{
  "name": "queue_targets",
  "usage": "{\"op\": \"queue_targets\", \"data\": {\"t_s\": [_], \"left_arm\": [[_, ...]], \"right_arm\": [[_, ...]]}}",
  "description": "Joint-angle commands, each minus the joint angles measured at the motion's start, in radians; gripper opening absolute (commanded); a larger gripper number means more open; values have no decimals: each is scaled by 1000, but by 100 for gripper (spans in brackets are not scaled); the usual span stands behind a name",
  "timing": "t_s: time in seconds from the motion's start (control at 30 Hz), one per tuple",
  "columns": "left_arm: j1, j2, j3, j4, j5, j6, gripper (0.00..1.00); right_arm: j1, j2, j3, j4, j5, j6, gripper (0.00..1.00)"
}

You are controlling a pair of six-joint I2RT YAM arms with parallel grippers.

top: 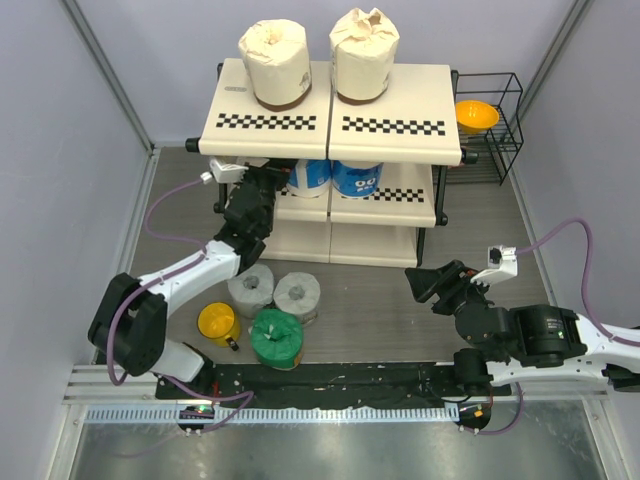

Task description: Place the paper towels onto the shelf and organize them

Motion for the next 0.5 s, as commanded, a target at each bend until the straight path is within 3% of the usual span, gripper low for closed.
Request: {"op": "queue_targets", "data": {"t_s": [0.0,0.27,0.47], "left_arm": [[-7,-104,-19,18,-41,32,100],[-3,-259,-67,-136,-146,89,100],[-1,-394,-110,-263,-92,117,100]], "right_arm": [[5,-10,13,-6,36,22,70],[5,-10,36,-8,51,-3,70],[5,-11,48,-28,48,-4,70]]}}
